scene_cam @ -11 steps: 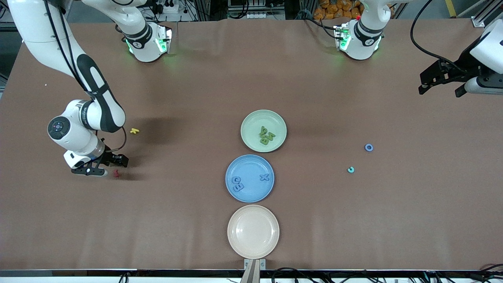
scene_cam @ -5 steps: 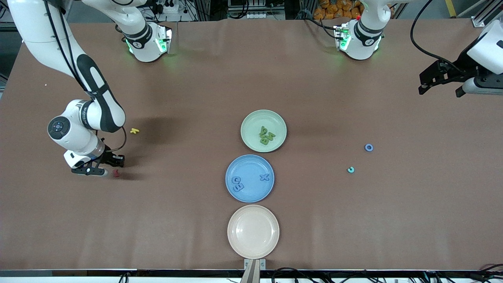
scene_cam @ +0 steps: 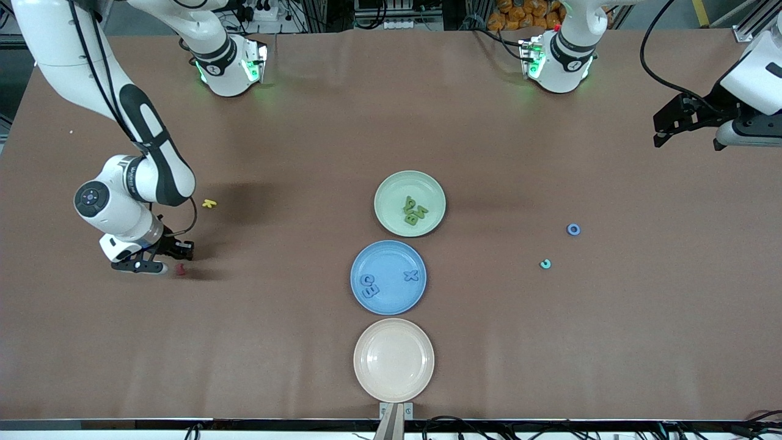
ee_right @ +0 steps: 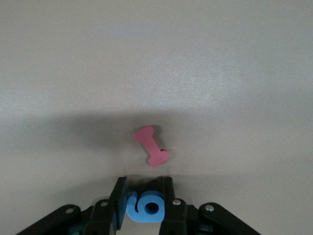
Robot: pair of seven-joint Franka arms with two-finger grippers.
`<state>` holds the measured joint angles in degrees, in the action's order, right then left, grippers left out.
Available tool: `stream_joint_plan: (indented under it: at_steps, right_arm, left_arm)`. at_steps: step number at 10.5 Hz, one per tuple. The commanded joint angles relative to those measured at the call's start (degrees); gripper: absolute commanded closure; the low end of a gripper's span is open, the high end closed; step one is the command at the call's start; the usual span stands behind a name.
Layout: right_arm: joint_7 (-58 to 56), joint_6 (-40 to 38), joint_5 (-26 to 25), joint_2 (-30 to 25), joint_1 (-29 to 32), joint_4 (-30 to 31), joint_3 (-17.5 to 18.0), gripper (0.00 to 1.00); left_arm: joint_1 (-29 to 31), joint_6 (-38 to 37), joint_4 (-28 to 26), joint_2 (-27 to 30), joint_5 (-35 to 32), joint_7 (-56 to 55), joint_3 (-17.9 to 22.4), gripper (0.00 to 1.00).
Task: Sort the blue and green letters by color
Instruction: 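Grasp the blue 6 beside the pink piece with the right gripper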
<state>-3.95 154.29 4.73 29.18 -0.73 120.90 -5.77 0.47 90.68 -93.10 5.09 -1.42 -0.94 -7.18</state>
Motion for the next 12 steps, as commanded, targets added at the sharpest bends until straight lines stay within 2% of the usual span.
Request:
stream_joint_plan:
  at_steps: [1,3,7,12]
  right_arm:
    - [0.43,-7.12,0.89,-3.42,1.25,-2.06,1.11,0.8]
    - [1.66,-10.67,2.37,-4.65,0.64,-3.22,1.11,0.83]
    - [1.66,-13.2,10.19,-4.75,-3.04,-7.33,1.81,0.83]
    - [11.23,-14.45,11.17,-4.48,-10.16,-11.21,2.34,0.86]
  left_arm:
    - [-0.74,-0.59,-0.15,0.8,-0.51,-1.6,0.76,0.0]
    - [-0.65,-0.59,-0.15,0.8,0.63,-1.87,0.85,0.0]
    - [-0.65,-0.59,-0.15,0.71,1.42,-4.42,0.93,0.0]
    - [-0.74,-1.38,-0.24,0.71,3.96,-5.56,1.81,0.0]
